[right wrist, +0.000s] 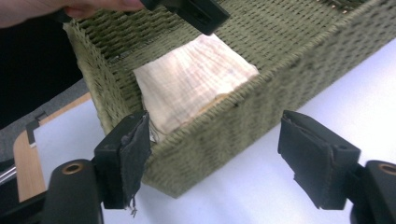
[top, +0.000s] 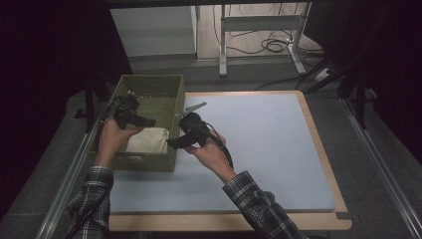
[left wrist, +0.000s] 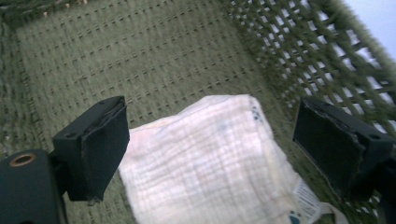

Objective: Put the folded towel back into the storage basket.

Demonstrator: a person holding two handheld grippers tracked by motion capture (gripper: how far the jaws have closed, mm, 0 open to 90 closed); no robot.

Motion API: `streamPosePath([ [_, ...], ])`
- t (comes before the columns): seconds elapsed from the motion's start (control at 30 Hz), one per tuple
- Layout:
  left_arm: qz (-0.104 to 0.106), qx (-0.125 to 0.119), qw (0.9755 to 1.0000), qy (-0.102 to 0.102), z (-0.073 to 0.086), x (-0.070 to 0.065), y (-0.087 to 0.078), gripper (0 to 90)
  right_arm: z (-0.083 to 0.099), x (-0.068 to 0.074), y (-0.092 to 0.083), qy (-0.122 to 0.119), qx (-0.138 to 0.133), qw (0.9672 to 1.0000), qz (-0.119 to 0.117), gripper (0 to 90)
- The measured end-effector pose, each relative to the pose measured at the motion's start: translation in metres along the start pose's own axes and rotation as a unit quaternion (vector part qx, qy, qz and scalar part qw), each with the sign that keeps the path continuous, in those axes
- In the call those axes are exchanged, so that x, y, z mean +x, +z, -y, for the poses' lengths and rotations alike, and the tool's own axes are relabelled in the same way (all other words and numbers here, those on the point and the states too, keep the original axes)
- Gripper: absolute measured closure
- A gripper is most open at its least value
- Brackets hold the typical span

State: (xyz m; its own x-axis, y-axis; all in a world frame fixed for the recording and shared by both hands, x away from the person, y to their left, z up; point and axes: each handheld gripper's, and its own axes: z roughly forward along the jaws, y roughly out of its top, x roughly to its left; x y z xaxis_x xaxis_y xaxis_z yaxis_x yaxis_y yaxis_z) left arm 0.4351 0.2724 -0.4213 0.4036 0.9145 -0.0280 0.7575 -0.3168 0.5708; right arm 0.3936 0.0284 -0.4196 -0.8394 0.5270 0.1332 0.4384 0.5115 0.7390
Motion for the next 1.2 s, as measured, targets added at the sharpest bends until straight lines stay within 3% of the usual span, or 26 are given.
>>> streamPosePath([
  [0.57,0.044,-0.02,0.9988,0.003,-0.016,-0.027,-0.003,5.4,0.03,-0.028,-0.024,0.004,-0.001,1.0,-0.002,14.6],
  [0.97,0.067,-0.035,0.9967,0.031,-0.034,-0.062,-0.001,3.9,0.056,-0.048,-0.048,0.003,0.004,0.9999,0.009,11.1],
  [1.2,0.069,-0.04,0.9946,0.067,-0.044,-0.09,0.004,3.4,0.073,-0.057,-0.063,-0.008,0.01,0.9997,0.023,10.0],
])
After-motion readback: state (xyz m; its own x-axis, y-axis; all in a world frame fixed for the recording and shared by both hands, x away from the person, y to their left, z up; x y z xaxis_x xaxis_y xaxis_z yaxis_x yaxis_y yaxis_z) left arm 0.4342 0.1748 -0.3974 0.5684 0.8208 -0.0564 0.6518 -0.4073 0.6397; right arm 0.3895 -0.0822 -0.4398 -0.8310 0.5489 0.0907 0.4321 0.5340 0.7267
